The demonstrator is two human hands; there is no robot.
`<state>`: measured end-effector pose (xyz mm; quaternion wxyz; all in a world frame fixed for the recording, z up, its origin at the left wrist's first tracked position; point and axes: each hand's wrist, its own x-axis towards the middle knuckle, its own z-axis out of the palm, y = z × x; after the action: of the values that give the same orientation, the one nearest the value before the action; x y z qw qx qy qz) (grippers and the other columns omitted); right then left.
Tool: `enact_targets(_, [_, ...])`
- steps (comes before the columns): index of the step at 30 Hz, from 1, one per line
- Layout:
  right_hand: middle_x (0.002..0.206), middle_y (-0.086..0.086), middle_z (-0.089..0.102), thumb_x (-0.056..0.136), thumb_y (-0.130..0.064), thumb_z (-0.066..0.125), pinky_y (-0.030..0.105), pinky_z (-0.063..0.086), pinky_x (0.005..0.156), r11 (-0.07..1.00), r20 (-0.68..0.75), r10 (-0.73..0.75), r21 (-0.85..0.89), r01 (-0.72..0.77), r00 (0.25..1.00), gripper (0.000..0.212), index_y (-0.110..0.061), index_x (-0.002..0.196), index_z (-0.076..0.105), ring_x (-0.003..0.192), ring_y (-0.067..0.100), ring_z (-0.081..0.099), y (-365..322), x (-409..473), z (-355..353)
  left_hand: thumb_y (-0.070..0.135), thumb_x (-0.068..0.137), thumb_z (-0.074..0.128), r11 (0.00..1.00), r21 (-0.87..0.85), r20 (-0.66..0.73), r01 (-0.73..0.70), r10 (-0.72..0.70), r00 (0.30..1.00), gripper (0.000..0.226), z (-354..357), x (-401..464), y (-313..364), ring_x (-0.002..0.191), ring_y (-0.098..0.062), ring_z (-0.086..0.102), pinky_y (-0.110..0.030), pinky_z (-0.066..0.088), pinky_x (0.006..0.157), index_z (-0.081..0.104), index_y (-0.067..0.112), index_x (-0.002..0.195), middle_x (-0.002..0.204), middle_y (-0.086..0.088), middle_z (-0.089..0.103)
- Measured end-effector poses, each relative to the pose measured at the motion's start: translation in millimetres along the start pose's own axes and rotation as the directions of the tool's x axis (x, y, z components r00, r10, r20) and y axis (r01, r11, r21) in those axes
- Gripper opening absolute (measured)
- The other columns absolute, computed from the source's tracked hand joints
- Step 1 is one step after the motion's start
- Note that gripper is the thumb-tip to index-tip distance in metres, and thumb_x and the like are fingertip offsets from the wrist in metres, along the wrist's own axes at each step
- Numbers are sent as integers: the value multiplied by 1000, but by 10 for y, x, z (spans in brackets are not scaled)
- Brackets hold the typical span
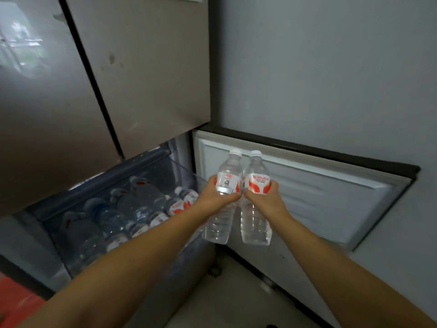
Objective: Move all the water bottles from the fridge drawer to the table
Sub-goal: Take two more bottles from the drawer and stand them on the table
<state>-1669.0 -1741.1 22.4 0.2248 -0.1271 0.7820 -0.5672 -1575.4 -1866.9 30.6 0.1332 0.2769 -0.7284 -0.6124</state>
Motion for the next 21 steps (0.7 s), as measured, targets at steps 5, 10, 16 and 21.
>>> enact_targets(5, [124, 0, 51, 74, -27, 78, 28, 54, 80, 976, -244, -152, -188, 107, 958, 81, -27, 138, 29, 105, 18, 57, 535, -440, -824, 19, 74, 78, 984, 126, 139, -128, 111, 984, 66, 887, -150, -12, 90, -14, 62, -24, 51, 72, 40, 21, 128, 107, 3, 61])
enact_targets(10, [123, 5, 55, 69, -31, 79, 41, 56, 87, 975, -471, -92, -220, -16, 877, 79, -25, 135, 36, 102, 21, 60, 1071, -992, -1714, 19, 73, 78, 934, 216, 331, -284, 204, 921, 65, 1836, -413, 6, 89, -15, 60, -13, 40, 60, 42, 18, 127, 106, 3, 61])
enact_targets(16, [126, 3, 51, 74, -35, 79, 38, 55, 89, 971, -689, 57, -130, -200, 722, 81, -25, 139, 32, 107, 20, 57, 1753, -1755, -2810, 24, 70, 80, 901, 222, 559, -373, 196, 806, 74, 3126, -887, -10, 93, -16, 62, -23, 44, 71, 40, 21, 133, 112, 1, 64])
enact_targets(21, [123, 0, 47, 77, -34, 77, 29, 51, 86, 958, -788, 124, -64, -281, 603, 78, -25, 140, 30, 106, 17, 53, 2262, -2507, -3673, 48, 55, 75, 860, 252, 677, -443, 171, 716, 91, 4189, -1432, -15, 97, -21, 65, -31, 51, 80, 36, 29, 135, 112, 1, 63])
